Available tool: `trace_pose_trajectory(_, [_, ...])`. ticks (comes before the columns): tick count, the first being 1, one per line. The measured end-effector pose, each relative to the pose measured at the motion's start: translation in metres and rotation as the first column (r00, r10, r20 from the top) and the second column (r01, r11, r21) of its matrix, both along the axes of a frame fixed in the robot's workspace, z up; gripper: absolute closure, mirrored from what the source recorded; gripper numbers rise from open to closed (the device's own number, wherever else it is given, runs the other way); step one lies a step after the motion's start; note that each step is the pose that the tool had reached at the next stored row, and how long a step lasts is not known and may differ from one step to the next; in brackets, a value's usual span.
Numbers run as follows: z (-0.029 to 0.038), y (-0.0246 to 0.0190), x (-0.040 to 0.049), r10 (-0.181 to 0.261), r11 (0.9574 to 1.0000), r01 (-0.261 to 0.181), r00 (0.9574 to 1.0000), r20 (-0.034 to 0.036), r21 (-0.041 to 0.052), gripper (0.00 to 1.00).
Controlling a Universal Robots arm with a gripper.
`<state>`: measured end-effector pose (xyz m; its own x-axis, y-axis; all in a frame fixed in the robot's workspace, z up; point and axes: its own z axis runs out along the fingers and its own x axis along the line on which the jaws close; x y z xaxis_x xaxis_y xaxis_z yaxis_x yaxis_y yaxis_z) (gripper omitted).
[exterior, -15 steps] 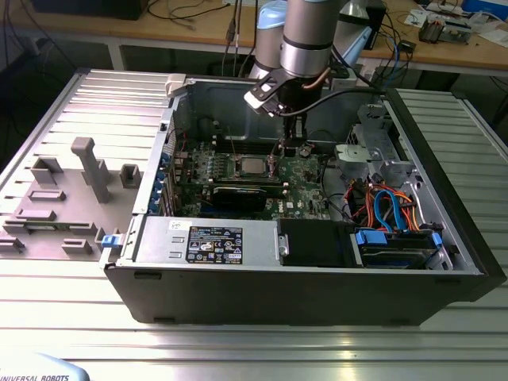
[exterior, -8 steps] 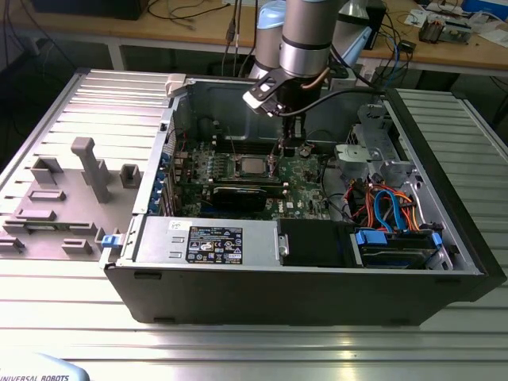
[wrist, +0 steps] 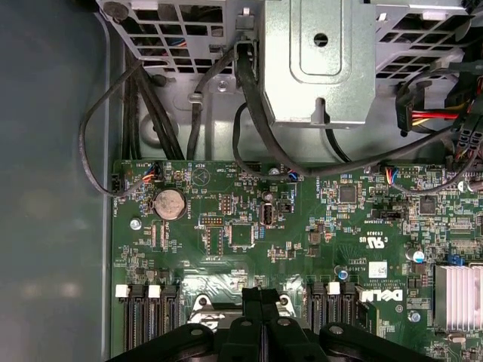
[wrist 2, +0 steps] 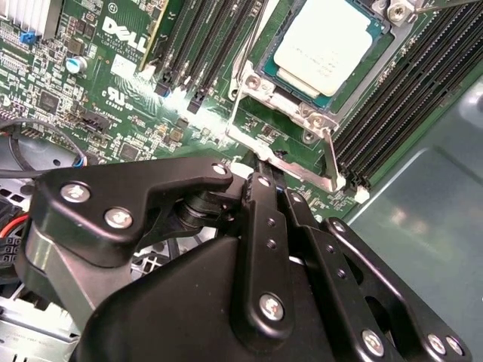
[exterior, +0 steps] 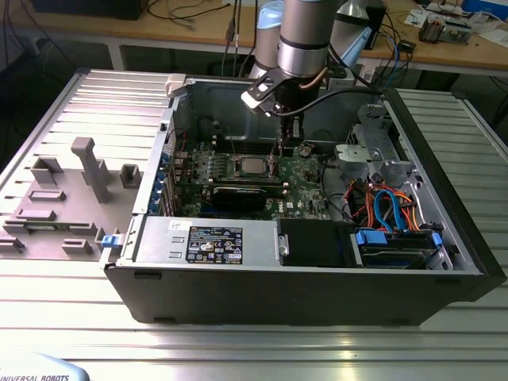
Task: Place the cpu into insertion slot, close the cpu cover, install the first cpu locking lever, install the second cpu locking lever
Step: 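Close the cpu cover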
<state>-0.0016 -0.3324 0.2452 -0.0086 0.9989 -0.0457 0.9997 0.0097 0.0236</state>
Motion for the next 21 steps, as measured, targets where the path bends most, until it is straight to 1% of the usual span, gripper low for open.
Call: trace_pose_trajectory(21, [0.0000,0.0000,-0.0046,0.000,1.0000,0.000,1.0000,0.0000,0.0000,0.89])
